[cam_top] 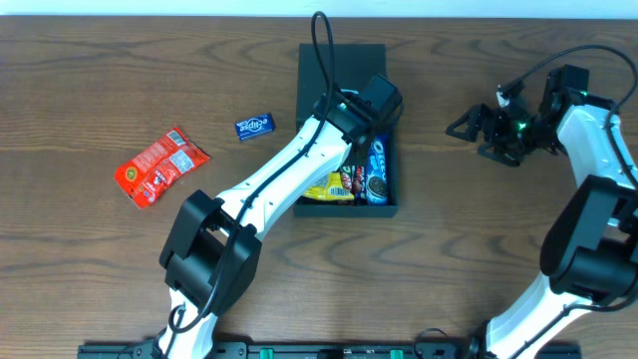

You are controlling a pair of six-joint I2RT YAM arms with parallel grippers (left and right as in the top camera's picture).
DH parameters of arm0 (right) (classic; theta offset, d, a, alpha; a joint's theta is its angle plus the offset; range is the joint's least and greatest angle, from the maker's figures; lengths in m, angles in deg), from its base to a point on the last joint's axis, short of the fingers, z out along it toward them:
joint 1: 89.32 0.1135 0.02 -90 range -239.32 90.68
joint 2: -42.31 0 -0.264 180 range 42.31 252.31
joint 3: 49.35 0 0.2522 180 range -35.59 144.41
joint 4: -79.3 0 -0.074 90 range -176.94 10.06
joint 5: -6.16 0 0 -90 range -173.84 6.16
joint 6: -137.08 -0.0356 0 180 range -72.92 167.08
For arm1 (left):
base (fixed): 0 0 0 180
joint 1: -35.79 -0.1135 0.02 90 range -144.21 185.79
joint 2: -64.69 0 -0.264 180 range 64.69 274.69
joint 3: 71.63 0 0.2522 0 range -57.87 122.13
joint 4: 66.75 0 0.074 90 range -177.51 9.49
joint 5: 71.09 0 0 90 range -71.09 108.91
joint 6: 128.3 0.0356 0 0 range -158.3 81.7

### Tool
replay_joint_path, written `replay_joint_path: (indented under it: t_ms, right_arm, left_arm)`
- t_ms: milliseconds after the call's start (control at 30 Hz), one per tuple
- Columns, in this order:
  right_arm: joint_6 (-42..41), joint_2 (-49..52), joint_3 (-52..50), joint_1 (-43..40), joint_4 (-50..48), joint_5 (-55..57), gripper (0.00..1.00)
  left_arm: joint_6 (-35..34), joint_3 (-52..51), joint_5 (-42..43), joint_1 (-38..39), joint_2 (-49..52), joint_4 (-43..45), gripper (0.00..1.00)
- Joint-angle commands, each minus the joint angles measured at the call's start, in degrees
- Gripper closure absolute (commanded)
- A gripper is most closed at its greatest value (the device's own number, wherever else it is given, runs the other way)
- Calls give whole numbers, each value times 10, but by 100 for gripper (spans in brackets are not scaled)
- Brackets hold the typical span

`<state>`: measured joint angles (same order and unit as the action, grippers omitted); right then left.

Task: Pack container

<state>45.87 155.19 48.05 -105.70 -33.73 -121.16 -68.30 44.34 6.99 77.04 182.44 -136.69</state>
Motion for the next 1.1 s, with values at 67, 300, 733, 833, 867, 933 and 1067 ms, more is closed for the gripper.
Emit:
replay_joint_path:
  t_ms: [67, 300, 733, 833, 867, 933, 1067]
  right_arm:
    - [1, -2, 11, -2, 2, 3, 1]
    - [3, -2, 11, -2, 2, 11, 1]
    - [7, -2, 11, -2, 1, 11, 1]
    - [7, -2, 11, -3, 1, 11, 1]
    - [7, -2, 11, -3, 1, 11, 1]
    - [7, -2, 11, -3, 1, 11, 1]
    - [7, -2, 11, -2, 1, 11, 1]
  left_arm:
    - [75, -25, 94, -1, 28, 22, 94]
    - [88, -36, 103, -5, 57, 26, 94]
    - [88, -36, 100, -9, 118, 10, 94]
    - [88, -36, 92, -9, 119, 2, 94]
    - [88, -34, 82, -10, 116, -1, 94]
    - [88, -27, 50, -10, 108, -7, 94]
    - [88, -12, -7, -11, 78, -14, 94]
